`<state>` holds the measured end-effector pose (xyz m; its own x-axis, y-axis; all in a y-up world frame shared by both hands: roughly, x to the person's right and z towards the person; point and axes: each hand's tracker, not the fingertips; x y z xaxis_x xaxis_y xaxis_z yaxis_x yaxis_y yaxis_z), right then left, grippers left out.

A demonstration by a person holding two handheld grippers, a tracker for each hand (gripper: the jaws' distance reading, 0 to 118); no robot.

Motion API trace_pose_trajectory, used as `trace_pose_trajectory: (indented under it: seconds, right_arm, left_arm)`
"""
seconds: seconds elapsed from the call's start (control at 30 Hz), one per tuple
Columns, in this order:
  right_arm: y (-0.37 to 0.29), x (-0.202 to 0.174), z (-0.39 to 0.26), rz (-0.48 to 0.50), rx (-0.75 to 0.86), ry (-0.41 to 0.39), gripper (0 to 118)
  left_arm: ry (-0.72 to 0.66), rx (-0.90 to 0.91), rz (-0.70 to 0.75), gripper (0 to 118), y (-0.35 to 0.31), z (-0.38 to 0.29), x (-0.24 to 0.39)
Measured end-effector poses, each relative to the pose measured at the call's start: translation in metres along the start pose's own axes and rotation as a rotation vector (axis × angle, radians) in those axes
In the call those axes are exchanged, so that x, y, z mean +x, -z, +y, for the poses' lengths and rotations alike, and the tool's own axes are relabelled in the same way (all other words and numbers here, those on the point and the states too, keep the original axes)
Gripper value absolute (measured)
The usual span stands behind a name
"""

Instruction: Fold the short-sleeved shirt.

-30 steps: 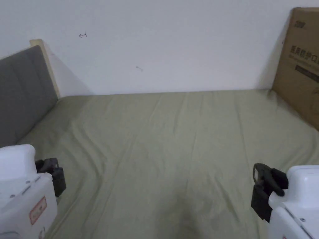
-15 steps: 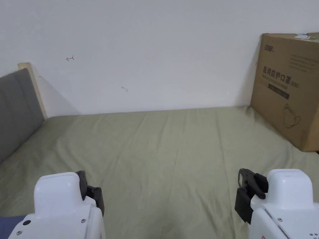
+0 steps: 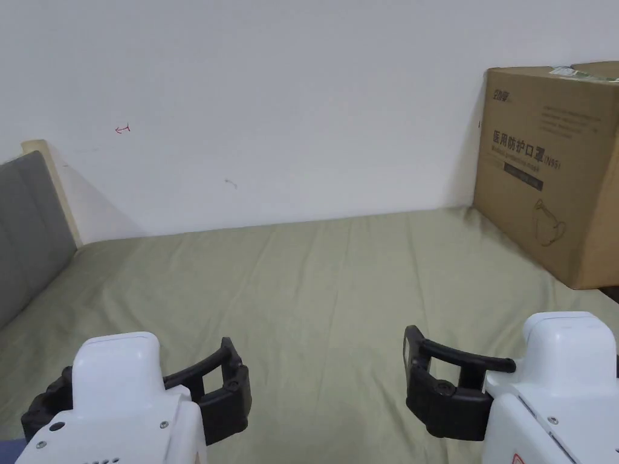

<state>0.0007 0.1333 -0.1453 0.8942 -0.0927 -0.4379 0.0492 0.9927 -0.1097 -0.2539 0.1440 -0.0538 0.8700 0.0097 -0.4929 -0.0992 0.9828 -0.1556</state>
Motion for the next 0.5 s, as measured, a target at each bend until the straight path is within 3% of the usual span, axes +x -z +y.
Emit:
trace_pose_trajectory:
  seconds: [0.1, 0.2, 0.33, 0.4, 0.5]
  right_arm:
    - [-0.007, 0.004, 0.006, 0.025, 0.017, 0.060, 118]
    - [-0.008, 0.006, 0.010, 0.030, 0.010, 0.062, 118]
    - [-0.009, 0.008, 0.011, 0.017, 0.022, 0.047, 118]
    - [-0.009, 0.010, 0.012, 0.025, 0.015, 0.060, 118]
    - [-0.008, 0.011, 0.012, 0.029, 0.012, 0.069, 118]
  left_arm:
    - [-0.084, -0.015, -0.083, 109, -0.003, 0.006, -0.005]
    - [-0.116, -0.003, -0.086, 109, -0.004, 0.011, -0.003]
    - [-0.019, -0.115, 0.118, 109, -0.004, 0.024, 0.017]
    - [0.017, -0.135, 0.043, 109, -0.004, 0.024, 0.020]
    - [-0.051, -0.073, -0.061, 109, -0.014, 0.020, 0.016]
